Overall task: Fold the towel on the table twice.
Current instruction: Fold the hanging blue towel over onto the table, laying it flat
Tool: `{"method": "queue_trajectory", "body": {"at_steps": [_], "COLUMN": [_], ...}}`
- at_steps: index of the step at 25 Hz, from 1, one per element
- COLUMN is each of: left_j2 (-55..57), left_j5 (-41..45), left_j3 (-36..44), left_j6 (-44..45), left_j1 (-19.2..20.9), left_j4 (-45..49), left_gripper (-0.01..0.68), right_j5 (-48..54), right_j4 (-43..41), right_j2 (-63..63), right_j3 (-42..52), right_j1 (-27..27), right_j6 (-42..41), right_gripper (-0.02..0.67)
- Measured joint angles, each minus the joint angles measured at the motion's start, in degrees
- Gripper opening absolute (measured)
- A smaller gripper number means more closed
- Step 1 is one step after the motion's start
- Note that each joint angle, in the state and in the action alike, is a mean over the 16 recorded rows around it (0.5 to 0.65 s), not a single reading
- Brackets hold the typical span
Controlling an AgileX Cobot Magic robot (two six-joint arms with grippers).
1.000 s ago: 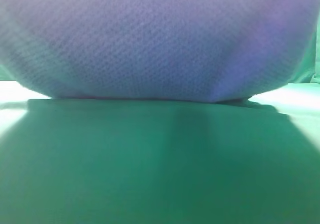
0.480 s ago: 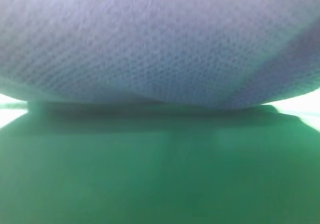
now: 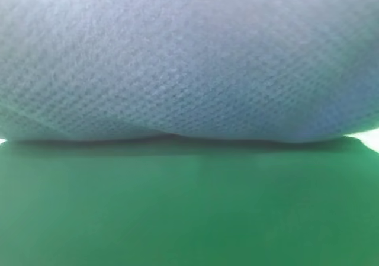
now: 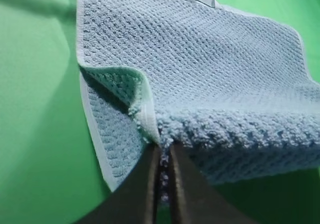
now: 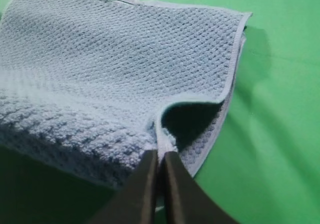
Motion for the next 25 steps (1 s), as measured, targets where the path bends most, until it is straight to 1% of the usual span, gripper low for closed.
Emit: {"method": "queue_trajectory", "body": {"at_steps": [4, 8, 19, 25], "left_j2": [5.54, 13.24, 36.9, 46.82], "left_j5": [-3.31, -5.63, -9.52, -11.49], "left_j3": [-2.5, -6.92, -25.38, -33.28], "left_j6": [1.07, 2.52, 6.35, 7.67], "left_j1": [-0.06, -0.1, -0.11, -0.11], "left_j4": [-0.46, -0.74, -0.67, -0.54], "left_gripper": [0.0, 0.0, 0.0, 0.0], "right_j5": [-4.78, -8.82, -17.96, -21.76], "right_j4": [0.35, 0.36, -0.23, -0.38], "right_j2": [5.74, 12.6, 31.96, 41.18], "right_j3": [-2.02, -5.29, -17.73, -23.53], "right_j1": [0.03, 0.05, 0.06, 0.03], "right_j6": [-0.5, -1.13, -2.59, -2.83], "right_gripper": [0.0, 0.0, 0.0, 0.0]}}
